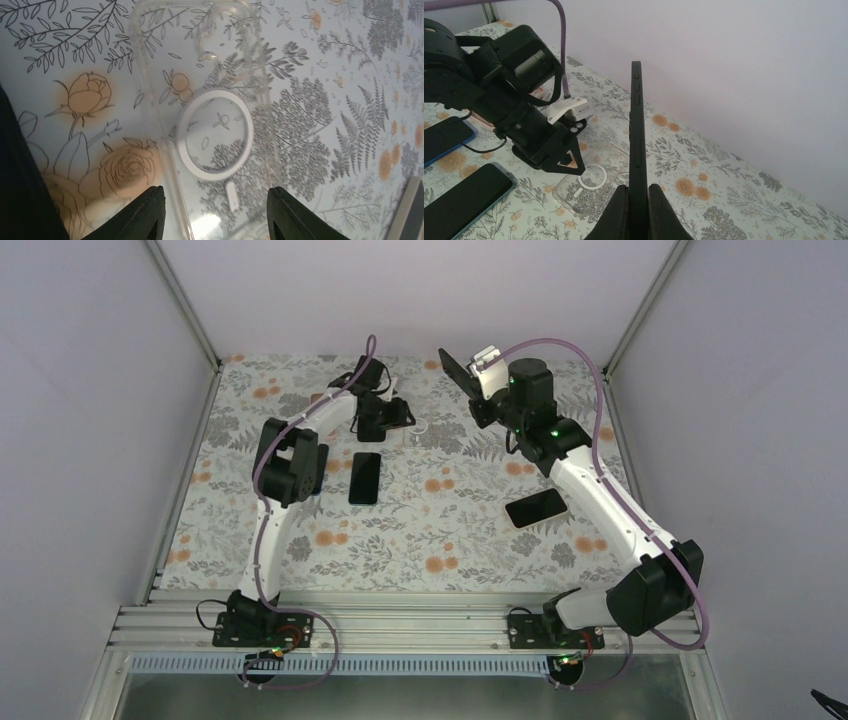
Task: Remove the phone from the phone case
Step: Place the phone case at the center of the board, then move the phone case to the center of the board.
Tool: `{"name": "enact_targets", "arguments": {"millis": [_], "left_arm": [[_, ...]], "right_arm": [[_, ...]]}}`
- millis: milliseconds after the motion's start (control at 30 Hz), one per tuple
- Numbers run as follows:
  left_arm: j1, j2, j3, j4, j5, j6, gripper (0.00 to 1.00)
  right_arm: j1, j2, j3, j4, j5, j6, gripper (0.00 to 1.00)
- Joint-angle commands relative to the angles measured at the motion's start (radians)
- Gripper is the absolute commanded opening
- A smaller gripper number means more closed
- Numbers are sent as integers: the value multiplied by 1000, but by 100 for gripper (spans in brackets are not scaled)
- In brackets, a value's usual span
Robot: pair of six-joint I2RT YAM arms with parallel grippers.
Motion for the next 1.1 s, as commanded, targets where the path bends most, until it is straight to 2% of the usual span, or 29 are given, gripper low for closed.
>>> {"name": "enact_targets", "arguments": {"millis": [0, 67, 167, 267, 367, 600, 867, 1067], "left_arm": [[-13, -115, -46, 14, 0, 51, 52], [-26, -152, -72, 12, -7, 126, 52], [-55, -189, -90, -28, -102, 242, 52], [-77, -219, -137, -45, -197, 299, 52], [-87, -232, -185, -55, -219, 348, 52], [-116, -251, -273, -27, -351, 389, 52], [-138, -230, -319, 12, -377, 416, 50], [-148, -180, -285, 21, -411, 415, 47]], "right_arm": [[-6, -16, 8, 55, -11, 1, 4], [-6, -18, 7, 55, -9, -1, 4], [-6, -20, 9, 56, -13, -1, 4], [-6, -22, 12, 57, -10, -1, 4], [-6, -27, 11, 56, -8, -2, 4], [-9, -35, 7, 53, -7, -7, 4], [-11, -32, 8, 53, -9, -7, 4], [-14, -30, 6, 51, -10, -7, 4]]}}
